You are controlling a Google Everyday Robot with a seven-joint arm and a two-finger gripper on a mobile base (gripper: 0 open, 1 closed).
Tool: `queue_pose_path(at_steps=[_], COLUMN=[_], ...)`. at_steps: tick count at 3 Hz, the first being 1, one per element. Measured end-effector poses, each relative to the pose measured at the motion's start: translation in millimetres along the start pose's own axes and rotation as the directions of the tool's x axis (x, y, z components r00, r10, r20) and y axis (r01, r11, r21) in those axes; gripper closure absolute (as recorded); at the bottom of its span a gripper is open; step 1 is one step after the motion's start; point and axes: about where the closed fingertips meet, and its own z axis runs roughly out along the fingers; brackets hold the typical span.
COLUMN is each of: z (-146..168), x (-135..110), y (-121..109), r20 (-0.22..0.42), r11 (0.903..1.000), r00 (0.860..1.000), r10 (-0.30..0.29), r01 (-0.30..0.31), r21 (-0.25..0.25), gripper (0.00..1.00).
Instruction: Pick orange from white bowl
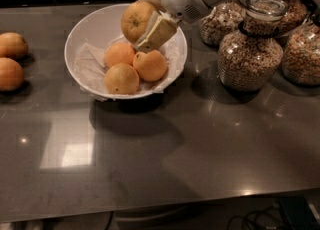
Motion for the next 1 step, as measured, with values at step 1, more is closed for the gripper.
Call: queue_pose_path(at_steps=[1], z=[-0.4], x=[0.7], y=[0.4], r20=[-0.002], r11=[1.0000], r00=[1.000], r10=[0.000], r01=[0.000], r21=[-0.002], gripper=[1.00])
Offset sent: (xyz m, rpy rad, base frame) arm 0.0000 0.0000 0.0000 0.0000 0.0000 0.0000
